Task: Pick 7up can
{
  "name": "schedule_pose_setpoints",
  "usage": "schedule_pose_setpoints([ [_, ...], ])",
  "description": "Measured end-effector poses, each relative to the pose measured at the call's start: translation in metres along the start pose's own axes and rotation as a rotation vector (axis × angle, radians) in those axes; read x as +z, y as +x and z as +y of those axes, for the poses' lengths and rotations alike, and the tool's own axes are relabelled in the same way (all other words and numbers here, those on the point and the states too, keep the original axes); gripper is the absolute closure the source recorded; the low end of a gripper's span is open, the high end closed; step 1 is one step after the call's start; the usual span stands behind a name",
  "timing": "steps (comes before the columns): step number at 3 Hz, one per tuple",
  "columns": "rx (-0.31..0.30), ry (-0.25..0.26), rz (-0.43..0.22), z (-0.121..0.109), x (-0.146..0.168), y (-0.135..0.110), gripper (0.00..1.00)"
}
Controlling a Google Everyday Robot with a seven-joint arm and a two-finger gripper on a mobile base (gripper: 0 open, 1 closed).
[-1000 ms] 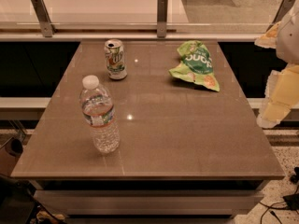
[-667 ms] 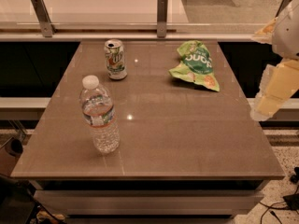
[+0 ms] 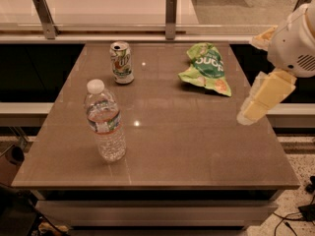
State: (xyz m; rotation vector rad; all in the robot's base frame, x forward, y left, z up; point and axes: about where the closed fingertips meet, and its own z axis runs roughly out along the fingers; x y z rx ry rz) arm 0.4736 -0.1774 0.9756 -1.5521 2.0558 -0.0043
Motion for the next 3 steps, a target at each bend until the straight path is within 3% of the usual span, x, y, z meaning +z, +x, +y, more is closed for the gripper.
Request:
schedule_pose_setpoints([
  [1, 0.045, 0.034, -0.082, 0.0, 0.02, -0.013, 0.0],
  [3, 0.159, 0.083, -0.329, -0.016, 0.077, -0.05, 0.0],
])
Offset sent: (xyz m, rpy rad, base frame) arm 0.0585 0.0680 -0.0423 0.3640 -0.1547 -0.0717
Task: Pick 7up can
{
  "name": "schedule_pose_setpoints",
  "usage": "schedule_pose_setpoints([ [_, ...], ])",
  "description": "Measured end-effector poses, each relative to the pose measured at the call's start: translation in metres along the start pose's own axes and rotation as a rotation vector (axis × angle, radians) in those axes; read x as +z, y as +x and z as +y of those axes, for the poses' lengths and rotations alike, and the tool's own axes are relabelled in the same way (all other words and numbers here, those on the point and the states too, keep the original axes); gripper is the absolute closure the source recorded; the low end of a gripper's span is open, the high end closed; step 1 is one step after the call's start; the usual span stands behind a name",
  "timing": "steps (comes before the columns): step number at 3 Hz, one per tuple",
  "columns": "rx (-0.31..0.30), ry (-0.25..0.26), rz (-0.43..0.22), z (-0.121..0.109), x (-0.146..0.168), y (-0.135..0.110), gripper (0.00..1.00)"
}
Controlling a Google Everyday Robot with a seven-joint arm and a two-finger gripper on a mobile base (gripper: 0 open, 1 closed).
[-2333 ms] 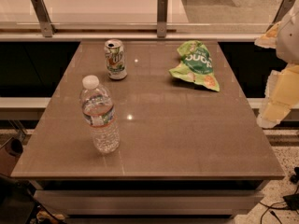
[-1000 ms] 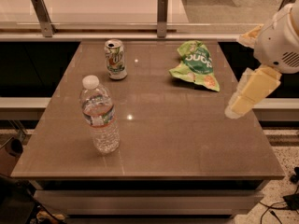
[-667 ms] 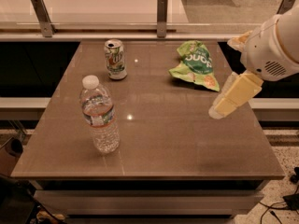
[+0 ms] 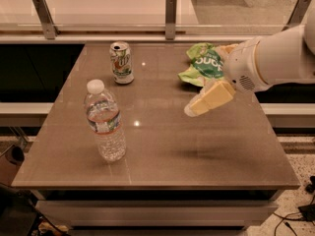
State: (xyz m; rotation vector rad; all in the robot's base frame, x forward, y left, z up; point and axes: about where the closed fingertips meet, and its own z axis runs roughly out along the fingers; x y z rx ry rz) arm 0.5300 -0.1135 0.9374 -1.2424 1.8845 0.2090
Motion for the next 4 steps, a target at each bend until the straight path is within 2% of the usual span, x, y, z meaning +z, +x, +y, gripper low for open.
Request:
schedule_pose_setpoints([
  [2, 0.116, -0.008, -0.241, -0.016, 0.062, -0.033, 0.0],
  [3, 0.161, -0.007, -0.321, -0.025, 0.075, -0.049, 0.0],
  [4, 0.161, -0.007, -0.321, -0.025, 0.075, -0.05, 0.0],
])
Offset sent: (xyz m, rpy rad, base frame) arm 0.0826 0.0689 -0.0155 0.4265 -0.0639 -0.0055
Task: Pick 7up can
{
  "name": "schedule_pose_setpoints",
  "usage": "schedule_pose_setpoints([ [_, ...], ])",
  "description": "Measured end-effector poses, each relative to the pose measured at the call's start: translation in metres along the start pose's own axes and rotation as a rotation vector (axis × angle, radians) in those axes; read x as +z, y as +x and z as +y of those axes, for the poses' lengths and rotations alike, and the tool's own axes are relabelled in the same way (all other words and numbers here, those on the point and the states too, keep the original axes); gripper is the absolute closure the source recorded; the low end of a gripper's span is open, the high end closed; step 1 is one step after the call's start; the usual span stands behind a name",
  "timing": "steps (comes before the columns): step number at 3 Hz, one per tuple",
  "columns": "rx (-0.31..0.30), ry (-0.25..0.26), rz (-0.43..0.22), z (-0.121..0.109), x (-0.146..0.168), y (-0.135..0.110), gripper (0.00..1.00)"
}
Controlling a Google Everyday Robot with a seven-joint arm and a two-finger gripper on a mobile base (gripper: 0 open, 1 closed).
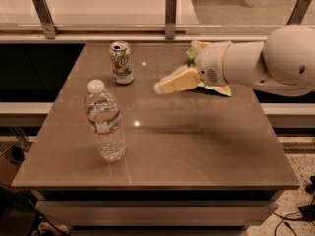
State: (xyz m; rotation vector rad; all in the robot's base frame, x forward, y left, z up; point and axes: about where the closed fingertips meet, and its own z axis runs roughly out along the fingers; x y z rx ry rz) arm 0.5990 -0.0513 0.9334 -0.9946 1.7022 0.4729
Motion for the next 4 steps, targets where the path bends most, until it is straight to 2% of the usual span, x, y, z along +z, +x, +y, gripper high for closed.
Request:
schedule_pose_setpoints([
  [2, 0.004, -0.019, -0.078, -0.001, 0.045, -0.003, 0.0],
  [4, 0.026, 0.009, -0.142, -0.001, 0.086, -0.003, 0.0],
])
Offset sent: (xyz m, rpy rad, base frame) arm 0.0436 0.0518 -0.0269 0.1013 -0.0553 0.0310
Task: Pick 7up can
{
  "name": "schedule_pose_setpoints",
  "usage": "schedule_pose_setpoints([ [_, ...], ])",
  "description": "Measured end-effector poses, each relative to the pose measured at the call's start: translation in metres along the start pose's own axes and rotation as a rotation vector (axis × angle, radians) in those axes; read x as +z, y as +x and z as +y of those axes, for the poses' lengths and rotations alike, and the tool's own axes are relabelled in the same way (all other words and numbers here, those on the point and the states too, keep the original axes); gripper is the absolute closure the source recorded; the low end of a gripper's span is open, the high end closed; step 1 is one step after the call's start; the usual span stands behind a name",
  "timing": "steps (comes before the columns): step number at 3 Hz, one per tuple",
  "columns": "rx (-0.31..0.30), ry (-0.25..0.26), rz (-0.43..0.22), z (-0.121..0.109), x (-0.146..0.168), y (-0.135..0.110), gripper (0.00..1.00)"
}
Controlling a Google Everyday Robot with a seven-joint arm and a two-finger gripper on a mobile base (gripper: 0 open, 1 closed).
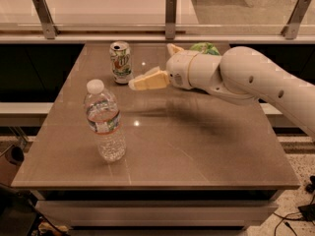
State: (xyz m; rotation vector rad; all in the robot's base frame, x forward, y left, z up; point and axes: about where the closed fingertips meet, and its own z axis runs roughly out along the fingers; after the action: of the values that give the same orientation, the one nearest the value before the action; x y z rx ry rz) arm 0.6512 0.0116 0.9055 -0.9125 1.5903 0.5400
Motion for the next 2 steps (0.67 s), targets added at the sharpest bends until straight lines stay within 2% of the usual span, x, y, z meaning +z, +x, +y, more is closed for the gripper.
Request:
schedule_pose_setpoints([
  [2, 0.034, -0.001, -0.051, 0.001, 0.04, -0.008, 0.0],
])
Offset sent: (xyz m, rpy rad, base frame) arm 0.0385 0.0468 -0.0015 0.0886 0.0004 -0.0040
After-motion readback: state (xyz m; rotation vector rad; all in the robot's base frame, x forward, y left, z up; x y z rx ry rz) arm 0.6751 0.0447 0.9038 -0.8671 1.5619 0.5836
